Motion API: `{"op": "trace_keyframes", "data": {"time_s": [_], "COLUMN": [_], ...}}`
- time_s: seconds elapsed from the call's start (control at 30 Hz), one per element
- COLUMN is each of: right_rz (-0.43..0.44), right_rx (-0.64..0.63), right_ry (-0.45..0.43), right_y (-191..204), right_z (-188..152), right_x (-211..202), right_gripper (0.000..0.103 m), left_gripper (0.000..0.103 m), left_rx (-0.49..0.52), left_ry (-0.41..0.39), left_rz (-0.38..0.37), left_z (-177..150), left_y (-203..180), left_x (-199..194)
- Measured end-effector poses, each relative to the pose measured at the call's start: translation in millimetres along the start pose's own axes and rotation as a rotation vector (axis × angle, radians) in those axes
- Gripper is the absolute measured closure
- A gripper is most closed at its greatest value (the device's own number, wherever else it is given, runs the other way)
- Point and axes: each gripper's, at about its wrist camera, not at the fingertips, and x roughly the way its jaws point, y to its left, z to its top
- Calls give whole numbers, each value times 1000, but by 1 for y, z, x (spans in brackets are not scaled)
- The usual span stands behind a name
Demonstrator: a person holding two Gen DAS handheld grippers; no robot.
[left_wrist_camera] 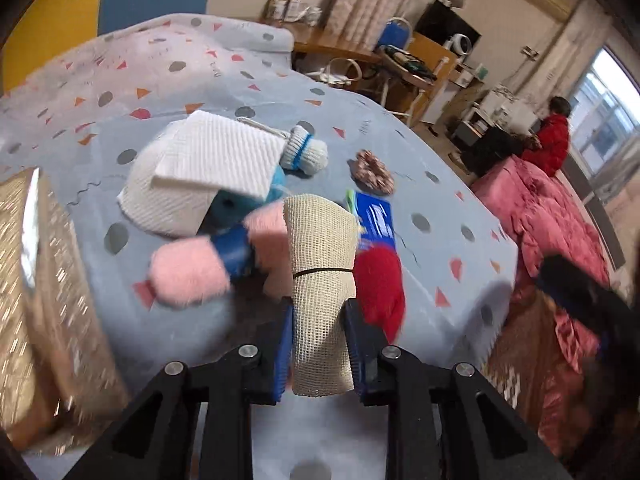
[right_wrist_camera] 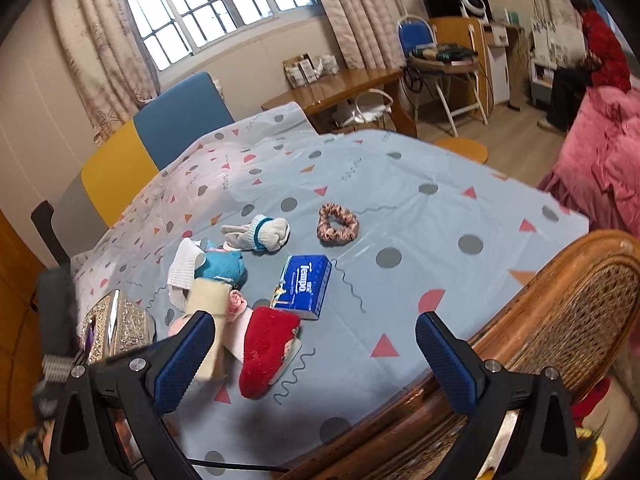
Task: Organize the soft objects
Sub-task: 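Grasp the beige rolled towel with the left gripper while the right gripper approaches the brown scrunchie, then grasp the brown satin scrunchie with the right gripper and lift it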
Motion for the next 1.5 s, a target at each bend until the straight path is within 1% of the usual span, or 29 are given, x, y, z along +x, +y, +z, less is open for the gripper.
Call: {"op": "trace_keyframes", "data": {"time_s": [0.03,0.13,0.23,0.3,0.37,0.4,0.47,0.53,0.6,0.67,0.73,0.77,0.8,0.87,1.03,1.17,1.23,1.3,1.33,1.37,1.4,1.43,1.47,1.5], "right_rz": [8,16,39,42,54,58,37,5,-7,-34,-63,-93,-106,-150,-253,-280,-306,-316,-330,-356,-397,-393,-351,-328], "right_rx": [3,2,8,11,23,31,45,69,80,95,98,97,89,53,-1,-54,-84,-105,-121,-152,-206,-210,-180,-167], "right_ry": [7,37,72,92,117,127,144,157,172,199,229,244,253,280,336,360,374,402,420,414,399,398,407,395], "right_y": [0,4,9,12,16,17,17,15,13,10,7,4,4,2,-7,-3,0,2,2,5,9,10,8,9], "right_z": [0,1,3,6,10,13,20,34,45,62,77,86,90,104,117,122,121,118,115,113,110,109,109,109], "right_x": [1,6,11,15,22,25,32,44,57,80,103,118,127,159,215,238,249,257,261,261,259,257,252,246], "right_gripper": [0,2,4,5,6,9,15,26,28,31,31,31,31,31,30,30,30,30,40,53,85,86,87,88], "left_gripper": [78,78,78,78,78,78,78,77,77,76,76,76,76,76,76,76,76,76,76,76,76,76,76,76], "left_rx": [17,38,75,85,76,68,43,13,-9,-26,-34,-39,-43,-52,-72,-83,-84,-84,-85,-84,-82,-78,-74,-72], "left_ry": [-4,23,38,51,59,56,48,51,54,53,51,51,50,47,47,45,45,43,42,40,37,33,30,25], "left_rz": [11,21,73,110,126,124,107,91,76,63,55,51,46,39,26,20,21,23,25,26,29,32,34,36], "left_z": [-10,-38,-66,-82,-91,-94,-96,-95,-96,-96,-96,-96,-96,-96,-97,-98,-98,-98,-98,-98,-99,-99,-99,-100], "left_y": [0,5,10,15,22,25,31,36,41,44,44,45,46,48,53,56,57,56,57,57,56,53,52,51], "left_x": [-6,-14,-16,-14,-11,-10,-9,-7,-4,-4,-4,-4,-4,-5,-8,-9,-11,-12,-12,-12,-11,-10,-10,-11]}}
